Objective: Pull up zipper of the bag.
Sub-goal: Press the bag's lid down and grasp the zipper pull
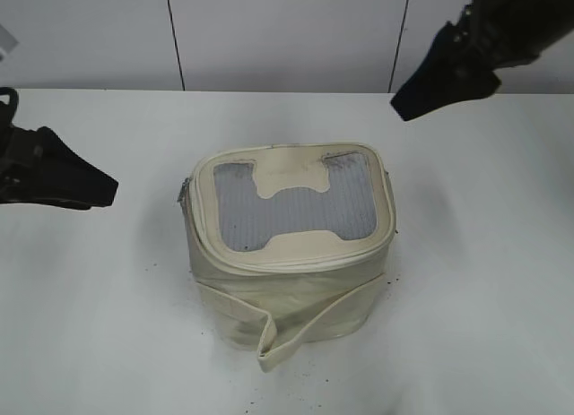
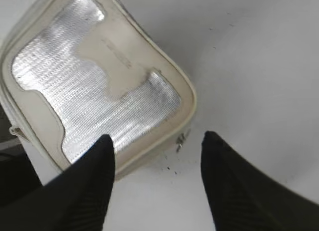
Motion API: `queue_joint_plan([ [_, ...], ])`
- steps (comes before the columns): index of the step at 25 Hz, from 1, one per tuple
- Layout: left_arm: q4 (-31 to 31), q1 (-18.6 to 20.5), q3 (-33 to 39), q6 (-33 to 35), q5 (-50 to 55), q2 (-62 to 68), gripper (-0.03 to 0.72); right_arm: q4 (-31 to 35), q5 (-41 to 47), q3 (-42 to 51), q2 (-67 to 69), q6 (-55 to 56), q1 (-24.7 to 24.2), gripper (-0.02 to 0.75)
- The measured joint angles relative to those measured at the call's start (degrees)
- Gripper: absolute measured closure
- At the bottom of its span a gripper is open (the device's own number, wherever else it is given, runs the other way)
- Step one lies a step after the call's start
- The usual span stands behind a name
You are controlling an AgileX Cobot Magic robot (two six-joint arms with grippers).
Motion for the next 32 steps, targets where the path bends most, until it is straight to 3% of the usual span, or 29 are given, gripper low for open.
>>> queue_joint_plan([
  [5, 0.45, -1.11, -1.73, 8.37, 0.41, 5.43, 0.338, 1.63, 6.54, -13.65, 12.71, -5.35, 4.14, 0.332],
  [13, 7.88, -10.32, -4.71, 12.89, -7.65, 7.72, 0.304, 1.9, 12.88, -31.8, 27.08, -5.87, 10.08, 0.332],
  [27, 13.89, -12.03, -4.84, 13.25, -17.54, 7.8, 0.295, 4.5, 13.12, -35.84, 35.29, -6.21, 12.16, 0.337],
  [32, 15.41, -12.04, -4.84, 13.25, -17.84, 7.8, 0.23, 4.44, 13.12, -35.95, 37.32, -6.96, 12.16, 0.337],
])
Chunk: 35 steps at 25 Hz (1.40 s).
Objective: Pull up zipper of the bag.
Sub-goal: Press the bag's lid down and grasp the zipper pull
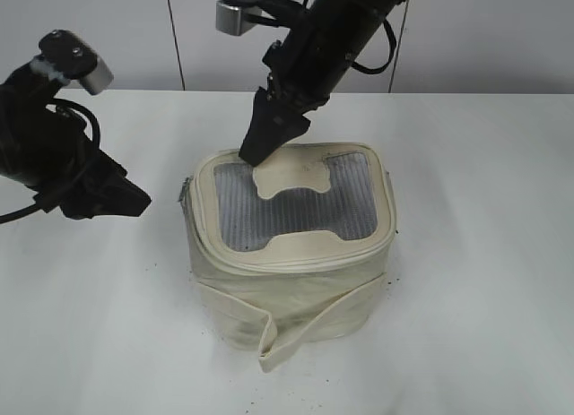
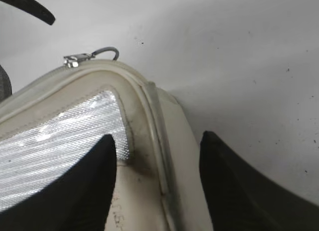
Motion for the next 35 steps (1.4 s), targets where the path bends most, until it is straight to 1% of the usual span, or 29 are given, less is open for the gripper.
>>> queue_joint_plan([
  [2, 0.06, -0.05, 0.0, 0.0, 0.0, 0.0, 0.209, 0.06, 0.0, 0.0, 0.83, -0.09, 0.0, 0.346],
  [4, 0.12, -0.05, 0.0, 0.0, 0.0, 0.0, 0.198, 0.12, 0.0, 0.0, 1.31, -0.09, 0.0, 0.379],
  [5, 0.12, -0.05, 0.0, 0.0, 0.0, 0.0, 0.196, 0.12, 0.15, 0.0, 1.31, -0.09, 0.0, 0.409],
  [8, 0.17, -0.05, 0.0, 0.0, 0.0, 0.0, 0.193, 0.23, 0.7, 0.0, 1.31, -0.09, 0.07, 0.539],
  [10, 0.9, -0.05, 0.0, 0.0, 0.0, 0.0, 0.193, 0.23, 1.04, 0.0, 1.31, -0.09, 0.07, 0.644],
  [12, 1.88, -0.05, 0.0, 0.0, -0.06, 0.0, 0.192, 0.17, 1.21, 0.0, 1.37, -0.04, 0.07, 0.708],
  [15, 3.45, -0.26, 0.0, 0.0, -0.06, 0.0, 0.176, 0.17, 1.21, 0.0, 1.42, -0.04, 0.07, 0.719],
  [20, 6.3, -2.51, -0.25, 0.0, 0.0, 0.0, 0.151, 0.17, 1.21, 0.0, 1.42, -0.04, 0.07, 0.719],
  [23, 6.82, -4.62, -0.25, 0.0, -1.45, 0.0, 0.151, 0.17, 1.21, 0.0, 1.42, -0.04, 0.07, 0.719],
  [26, 7.07, -6.4, -0.27, 0.0, -5.17, 0.0, 0.15, 0.17, 1.21, 0.0, 1.48, -0.04, 0.07, 0.72],
  [29, 7.68, -7.42, -0.38, 0.04, -7.47, 0.11, 0.148, 0.17, 1.21, 0.0, 1.48, -0.04, 0.07, 0.72],
  [35, 8.57, -9.77, -0.44, 0.04, -8.7, 2.92, 0.139, 0.17, 1.21, 0.0, 1.48, 0.02, 0.07, 0.72],
])
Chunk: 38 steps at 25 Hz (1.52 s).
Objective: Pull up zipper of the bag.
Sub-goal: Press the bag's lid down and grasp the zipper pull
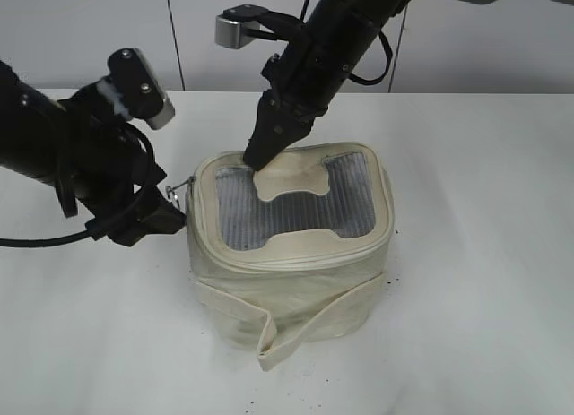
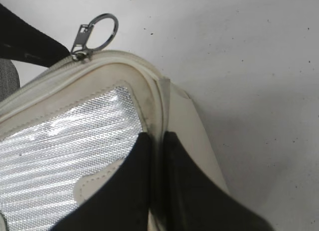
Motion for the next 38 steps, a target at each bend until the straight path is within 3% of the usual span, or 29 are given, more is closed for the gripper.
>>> queue_joint_plan([
  [6, 0.09, -0.35, 0.0, 0.0, -2.67, 2.13, 0.167, 0.0, 0.0, 0.0, 0.0, -0.05, 0.0, 0.72],
  [9, -1.38, -0.35, 0.0, 0.0, -4.03, 2.18, 0.288, 0.0, 0.0, 0.0, 0.0, -0.05, 0.0, 0.72],
  [11, -2.11, -0.4, 0.0, 0.0, -4.31, 2.18, 0.412, 0.0, 0.0, 0.0, 0.0, 0.0, 0.0, 0.72],
  [27, -1.23, -0.46, -0.11, -0.26, 6.62, -1.32, 0.406, -3.05, 0.06, -2.87, 0.49, 4.6, 0.31, 0.721],
  [38, -1.42, -0.46, -0.39, -8.14, 19.97, -5.2, 0.407, -3.58, 0.12, -3.33, 0.49, 8.29, 0.6, 0.721],
])
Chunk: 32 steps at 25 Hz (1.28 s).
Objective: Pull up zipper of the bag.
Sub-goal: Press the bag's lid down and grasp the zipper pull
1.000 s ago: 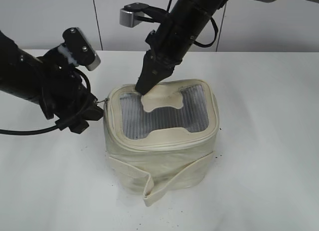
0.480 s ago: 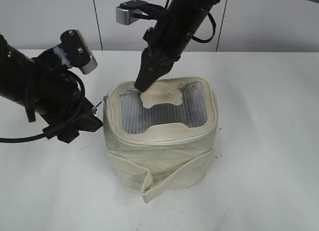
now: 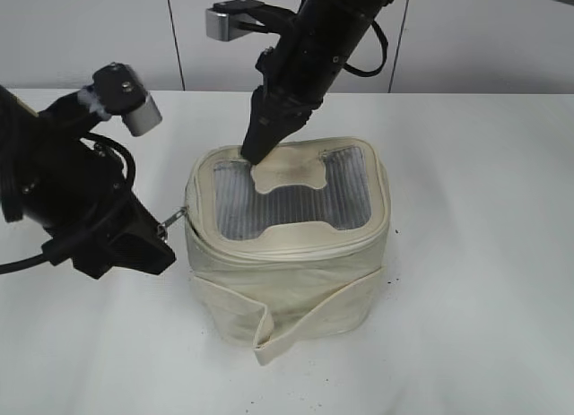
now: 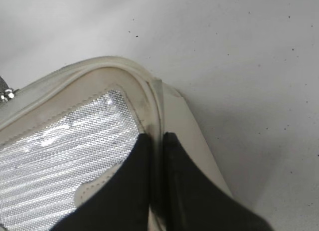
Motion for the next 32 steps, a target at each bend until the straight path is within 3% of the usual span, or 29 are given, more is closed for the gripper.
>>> queue_joint_plan([
  [7, -5.17, -0.94, 3.56, -1.51, 0.68, -0.21, 0.407, 0.0, 0.0, 0.0, 0.0, 0.59, 0.0, 0.721],
  [19, -14.14, -19.02, 4.74, -5.85, -13.48, 3.28, 0.407, -1.05, 0.0, -0.08, 0.0, 1.24, -0.06, 0.721],
  [26, -22.24, -26.11, 4.74, -5.87, -25.31, 7.83, 0.407, -0.52, 0.0, -0.08, 0.0, 1.34, -0.06, 0.721],
  [32, -26.8, -28.82, 2.76, -5.87, -28.61, 8.48, 0.407, -0.49, 0.0, -0.08, 0.0, 1.4, -0.06, 0.721],
])
